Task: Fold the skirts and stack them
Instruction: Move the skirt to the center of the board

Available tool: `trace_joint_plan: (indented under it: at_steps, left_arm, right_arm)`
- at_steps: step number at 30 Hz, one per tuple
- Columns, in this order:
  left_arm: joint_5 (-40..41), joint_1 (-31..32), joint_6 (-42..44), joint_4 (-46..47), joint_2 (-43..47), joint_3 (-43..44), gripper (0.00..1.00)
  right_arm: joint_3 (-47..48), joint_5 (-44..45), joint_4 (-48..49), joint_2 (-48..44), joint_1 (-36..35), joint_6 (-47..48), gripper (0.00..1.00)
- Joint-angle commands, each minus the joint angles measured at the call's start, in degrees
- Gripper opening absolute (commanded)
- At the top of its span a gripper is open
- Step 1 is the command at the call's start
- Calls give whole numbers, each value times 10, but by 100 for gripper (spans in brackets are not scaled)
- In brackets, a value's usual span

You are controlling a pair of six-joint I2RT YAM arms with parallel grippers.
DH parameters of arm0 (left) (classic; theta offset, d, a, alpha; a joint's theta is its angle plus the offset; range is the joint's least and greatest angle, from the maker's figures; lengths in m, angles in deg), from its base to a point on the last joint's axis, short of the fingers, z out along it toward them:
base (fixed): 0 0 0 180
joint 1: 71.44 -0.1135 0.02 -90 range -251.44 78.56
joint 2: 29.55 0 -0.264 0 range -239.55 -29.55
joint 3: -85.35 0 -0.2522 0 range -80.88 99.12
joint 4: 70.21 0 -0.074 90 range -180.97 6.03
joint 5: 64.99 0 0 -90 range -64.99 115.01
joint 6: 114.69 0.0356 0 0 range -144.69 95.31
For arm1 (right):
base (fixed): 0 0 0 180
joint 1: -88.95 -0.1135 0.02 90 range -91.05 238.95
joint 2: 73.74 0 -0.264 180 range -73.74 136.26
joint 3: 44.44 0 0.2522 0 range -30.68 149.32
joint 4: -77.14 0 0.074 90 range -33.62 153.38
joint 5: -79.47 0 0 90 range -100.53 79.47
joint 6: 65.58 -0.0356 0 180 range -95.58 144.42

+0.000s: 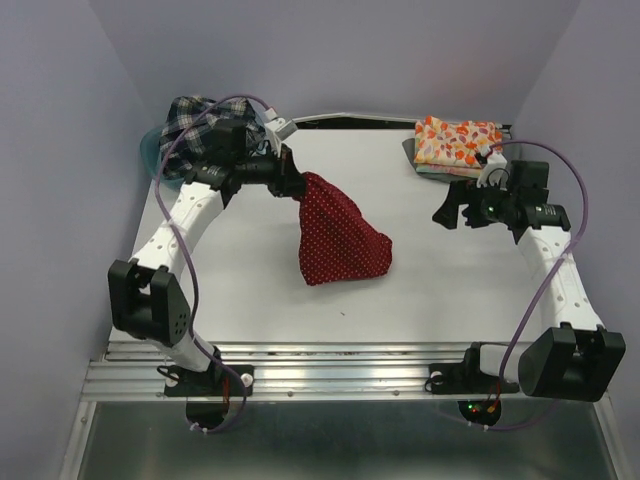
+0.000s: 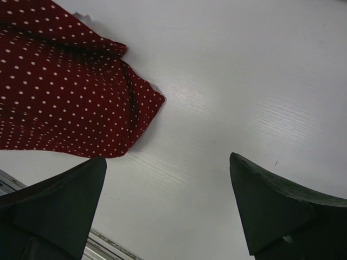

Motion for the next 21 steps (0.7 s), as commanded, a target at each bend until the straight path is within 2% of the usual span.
trace_joint_plan:
  at_steps: [1,2,3,4,6,7,10,13,17,19,21]
  left_arm:
    - [84,-6,63,-32,-50,15,16]
    - [173,-15,60,-39,-61,26,18]
    - [199,-23,57,-38,-71,33,20]
    - [211,-31,53,-32,-82,37,30]
    - [228,-39,63,-40,-93,61,42]
    - [229,-39,78,-49,-94,68,55]
    - [227,-40,152,-107,-97,90,75]
    - [225,-41,194,-149,-90,93,76]
    - [215,-40,174,-143,-93,90,76]
    - [205,-39,160,-145,-108,90,76]
    - [160,-29,185,-173,-113,75,76]
  right_arm:
    - [27,-41,-7,9,3,30,100]
    - [26,-60,-10,10,3,44,100]
    - [23,-71,-14,10,3,49,100]
    - [13,-79,-17,10,3,55,100]
    - [-8,-100,-15,8,3,73,100]
    - [-15,-101,-13,8,3,75,100]
    - [-22,-94,-13,16,3,84,99]
    - [-23,-102,10,45,-2,60,97]
    - [-7,-113,63,121,-25,-3,91]
    - [28,-127,66,189,-39,-8,85]
    - [55,-145,45,236,-67,17,78]
